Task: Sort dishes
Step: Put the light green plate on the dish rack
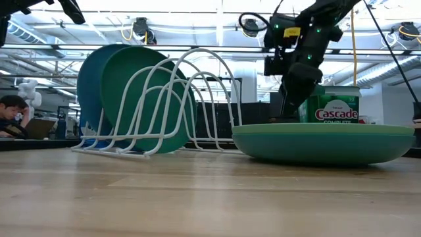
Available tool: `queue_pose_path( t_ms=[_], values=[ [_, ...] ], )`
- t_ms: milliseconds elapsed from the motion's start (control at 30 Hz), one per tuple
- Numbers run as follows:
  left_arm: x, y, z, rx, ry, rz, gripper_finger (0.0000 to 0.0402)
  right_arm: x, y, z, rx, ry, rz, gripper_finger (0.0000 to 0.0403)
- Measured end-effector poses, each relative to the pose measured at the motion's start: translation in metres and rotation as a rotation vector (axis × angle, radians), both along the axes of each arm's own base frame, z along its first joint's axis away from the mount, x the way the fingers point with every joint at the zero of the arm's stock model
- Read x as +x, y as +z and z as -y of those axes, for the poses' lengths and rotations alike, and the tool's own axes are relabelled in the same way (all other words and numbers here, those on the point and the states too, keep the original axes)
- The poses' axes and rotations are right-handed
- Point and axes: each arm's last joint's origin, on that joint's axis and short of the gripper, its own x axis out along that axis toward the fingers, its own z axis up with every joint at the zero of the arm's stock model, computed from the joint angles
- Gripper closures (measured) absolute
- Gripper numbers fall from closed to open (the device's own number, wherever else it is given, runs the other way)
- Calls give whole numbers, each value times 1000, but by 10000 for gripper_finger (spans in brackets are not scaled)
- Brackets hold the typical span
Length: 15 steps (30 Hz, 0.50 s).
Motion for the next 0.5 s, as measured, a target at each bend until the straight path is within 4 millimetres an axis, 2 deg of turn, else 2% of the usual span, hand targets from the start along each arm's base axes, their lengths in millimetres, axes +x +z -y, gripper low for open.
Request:
queue_pose_path(
  t_ms=[300,500],
  values=[
    [0,0,0,0,5,-6,371,-9,-1,18,64,-16,7,229],
    [0,0,0,0,5,-6,371,-6,-14,20,94,-20,-53,229]
  ],
)
